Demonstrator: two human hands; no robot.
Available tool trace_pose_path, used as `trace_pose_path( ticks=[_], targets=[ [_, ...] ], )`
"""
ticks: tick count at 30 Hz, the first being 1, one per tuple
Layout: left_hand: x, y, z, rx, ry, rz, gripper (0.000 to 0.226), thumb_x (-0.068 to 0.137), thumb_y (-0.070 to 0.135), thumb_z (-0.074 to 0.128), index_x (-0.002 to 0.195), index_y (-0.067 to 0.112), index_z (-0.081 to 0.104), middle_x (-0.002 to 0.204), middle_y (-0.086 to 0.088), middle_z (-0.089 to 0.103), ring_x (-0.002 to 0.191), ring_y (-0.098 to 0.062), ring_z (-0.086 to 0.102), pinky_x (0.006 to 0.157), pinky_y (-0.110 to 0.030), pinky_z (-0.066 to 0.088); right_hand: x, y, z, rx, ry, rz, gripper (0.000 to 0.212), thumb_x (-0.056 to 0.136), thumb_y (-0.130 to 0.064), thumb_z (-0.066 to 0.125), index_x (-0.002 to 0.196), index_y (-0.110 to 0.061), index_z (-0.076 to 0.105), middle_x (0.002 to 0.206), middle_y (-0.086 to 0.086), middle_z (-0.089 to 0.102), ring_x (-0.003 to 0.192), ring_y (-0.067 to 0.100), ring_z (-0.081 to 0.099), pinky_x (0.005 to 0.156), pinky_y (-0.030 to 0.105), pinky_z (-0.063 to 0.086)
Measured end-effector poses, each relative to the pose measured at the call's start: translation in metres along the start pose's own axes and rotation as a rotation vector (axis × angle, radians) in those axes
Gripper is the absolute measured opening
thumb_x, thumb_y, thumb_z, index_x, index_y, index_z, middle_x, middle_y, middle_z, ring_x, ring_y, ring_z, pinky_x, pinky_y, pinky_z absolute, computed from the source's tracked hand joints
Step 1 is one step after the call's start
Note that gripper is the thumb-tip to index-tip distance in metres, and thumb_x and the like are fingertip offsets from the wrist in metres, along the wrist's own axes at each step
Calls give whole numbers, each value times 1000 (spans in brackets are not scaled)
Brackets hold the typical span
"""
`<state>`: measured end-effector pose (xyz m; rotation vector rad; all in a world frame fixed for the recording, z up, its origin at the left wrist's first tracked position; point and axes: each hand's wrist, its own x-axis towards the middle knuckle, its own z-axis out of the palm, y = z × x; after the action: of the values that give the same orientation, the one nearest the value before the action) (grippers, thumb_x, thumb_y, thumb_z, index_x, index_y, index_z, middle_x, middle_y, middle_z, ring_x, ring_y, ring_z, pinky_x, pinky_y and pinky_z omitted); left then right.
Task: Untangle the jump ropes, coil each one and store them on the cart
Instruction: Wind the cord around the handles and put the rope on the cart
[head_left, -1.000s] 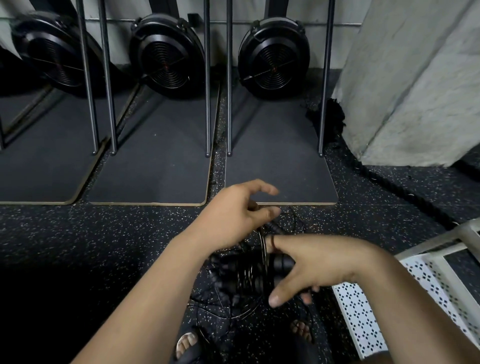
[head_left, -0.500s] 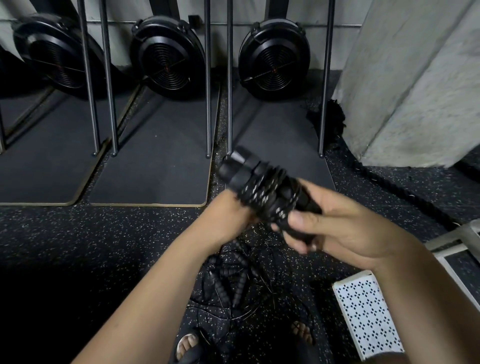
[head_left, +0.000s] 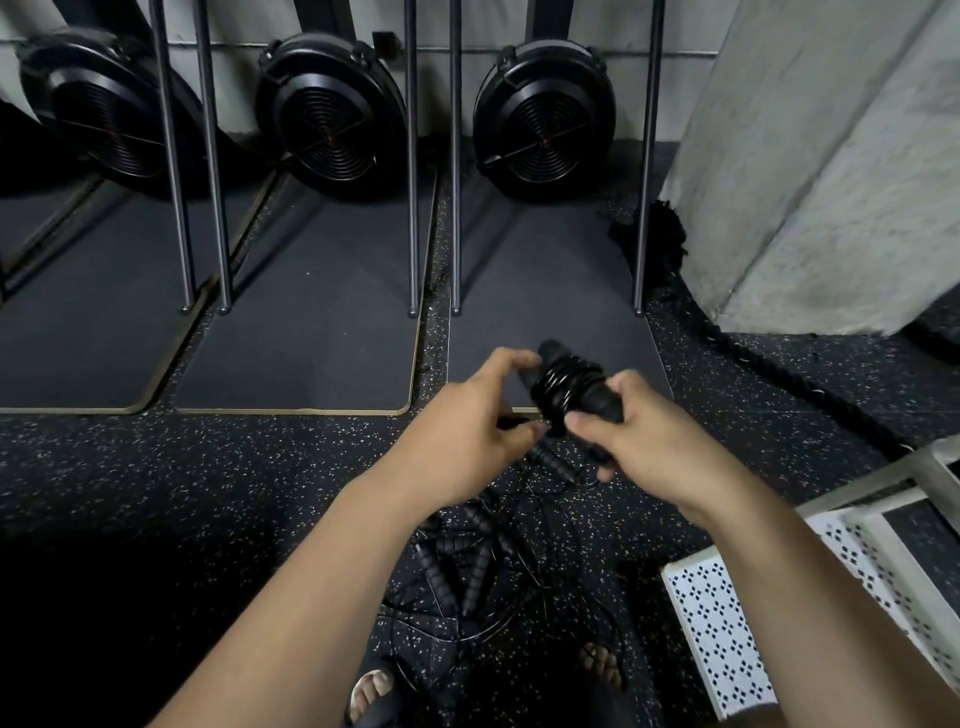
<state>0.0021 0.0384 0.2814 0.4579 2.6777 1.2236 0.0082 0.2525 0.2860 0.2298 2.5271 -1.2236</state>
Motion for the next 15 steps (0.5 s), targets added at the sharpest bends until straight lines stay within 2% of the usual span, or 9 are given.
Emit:
trace_pose_path(
  ticks=[2,4,6,9,12,15],
  targets=[
    [-1,-2,2,49,-55,25,64,91,27,81,143,42,47,73,20,68,63,5,60,64,-20,47,0,2,7,-155,-95,3,28,100,-39,72,114,-27,50,104,0,72,68,19,77,70,45,64],
    [-1,-5,2,88,-132,5,67,86,26,85,140,45,51,86,17,72,76,2,66,73,-23,54,-1,1,13,-283,-201,10,31,98,-39,74,115,-30,50,106,0,70,74,23,78,73,46,64],
    [-2,-3,1,50,-209,-7,66,85,24,86,138,46,54,79,12,71,64,0,61,60,-20,46,-4,-1,18,-407,-335,21,35,98,-39,75,120,-31,49,108,-3,68,74,19,74,74,41,62],
    [-4,3,0,-73,-291,-20,64,84,22,91,137,41,59,63,16,63,51,-1,50,50,-17,36,-12,-3,24,-579,-506,-12,33,96,-43,75,119,-31,53,108,-6,70,75,13,72,84,40,61],
    [-8,2,-6,-252,-385,-43,68,82,19,94,138,38,60,61,8,58,52,-10,46,47,-23,32,-21,-7,19,-461,-731,-89,18,99,-34,73,114,-31,63,105,-12,75,80,15,74,88,40,58],
    [-7,-2,-16,-405,-400,-30,60,85,23,91,136,37,62,65,1,56,54,-13,45,51,-25,34,-30,-14,5,-202,-892,-158,35,103,-19,71,136,-24,62,117,-12,78,87,25,73,94,45,60]
  ],
)
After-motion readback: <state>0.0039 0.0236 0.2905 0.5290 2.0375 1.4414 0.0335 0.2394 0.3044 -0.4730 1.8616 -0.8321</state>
